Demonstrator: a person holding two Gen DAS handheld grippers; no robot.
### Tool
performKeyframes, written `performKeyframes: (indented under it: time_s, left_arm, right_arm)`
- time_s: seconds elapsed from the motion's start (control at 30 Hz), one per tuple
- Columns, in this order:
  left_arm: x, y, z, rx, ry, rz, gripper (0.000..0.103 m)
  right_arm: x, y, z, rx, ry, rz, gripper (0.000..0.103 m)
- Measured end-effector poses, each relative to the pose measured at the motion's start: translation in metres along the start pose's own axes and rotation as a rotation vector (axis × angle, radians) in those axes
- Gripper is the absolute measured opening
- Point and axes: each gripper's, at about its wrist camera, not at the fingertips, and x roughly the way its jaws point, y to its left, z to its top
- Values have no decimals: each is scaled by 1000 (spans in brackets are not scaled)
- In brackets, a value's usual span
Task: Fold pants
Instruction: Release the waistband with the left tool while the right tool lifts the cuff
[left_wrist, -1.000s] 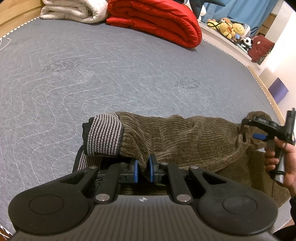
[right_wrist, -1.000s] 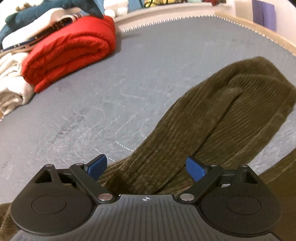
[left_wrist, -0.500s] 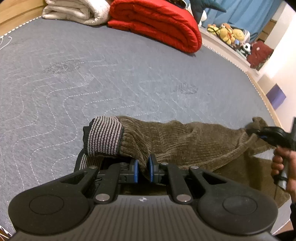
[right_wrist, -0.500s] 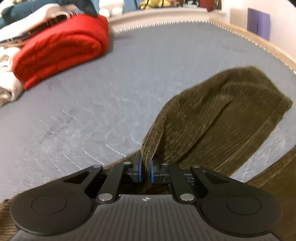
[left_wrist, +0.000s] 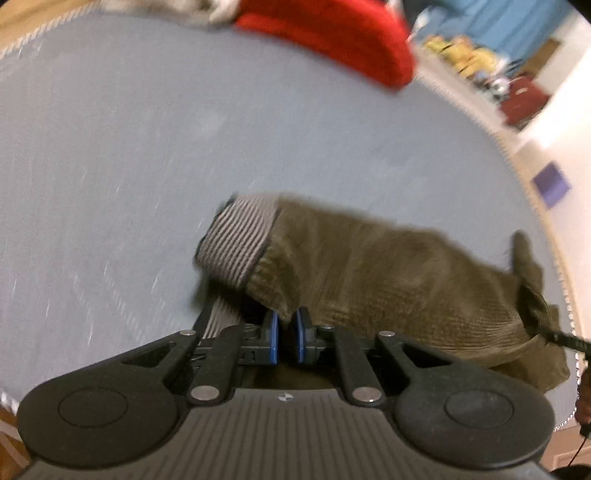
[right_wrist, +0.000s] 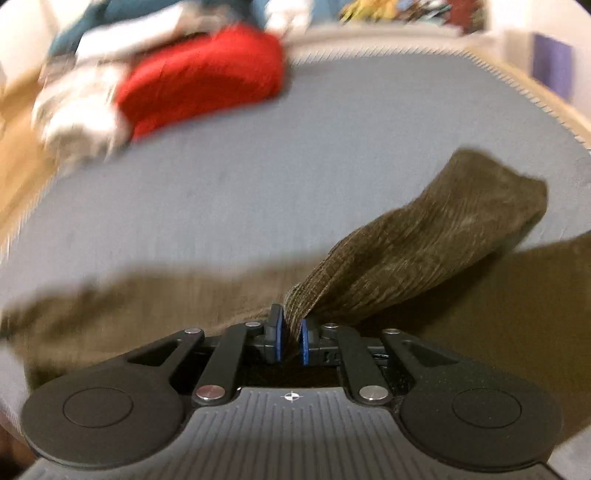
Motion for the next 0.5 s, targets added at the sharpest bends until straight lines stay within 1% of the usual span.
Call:
performKeyframes:
  time_s: [0.03, 0.07, 0.13, 0.17, 0.23, 0.3, 0.33, 0.37, 0.4, 0.43, 0.5]
  left_arm:
    - [2, 5, 0, -28, 15, 18, 12]
    - [1, 8, 1, -51, 8, 28, 16]
    - [-8, 8, 4, -59, -50, 56, 23]
    - [-14, 2, 5, -35, -99, 90, 23]
    - [-27, -15, 5, 43, -201, 143, 23]
    - [-37, -31, 5, 108, -294, 173, 24]
    - [-41, -42, 5, 148, -334, 193, 24]
    - [-42, -53, 7, 179, -341, 202, 24]
    - [-42, -64, 10, 199, -330, 192, 24]
    - [-42, -74, 15, 206, -312, 152, 24]
    - [-40, -95, 25, 208, -261, 37, 24]
  right_arm:
    - [4, -6, -6, 12, 33, -6, 19]
    - [5, -13, -10, 33, 47, -20, 20]
    - [-1, -29, -10, 78, 21, -77, 27]
    - [-8, -36, -7, 106, -15, -90, 29]
    - [-24, -47, 1, 158, -96, -99, 42]
    - [-40, -53, 10, 198, -194, -114, 48]
    - [-45, -55, 13, 206, -229, -119, 51]
    - [-50, -55, 18, 213, -266, -120, 51]
    - [-50, -53, 21, 217, -296, -118, 53]
    - [-52, -52, 25, 220, -322, -117, 55]
    - [-52, -50, 32, 222, -378, -127, 58]
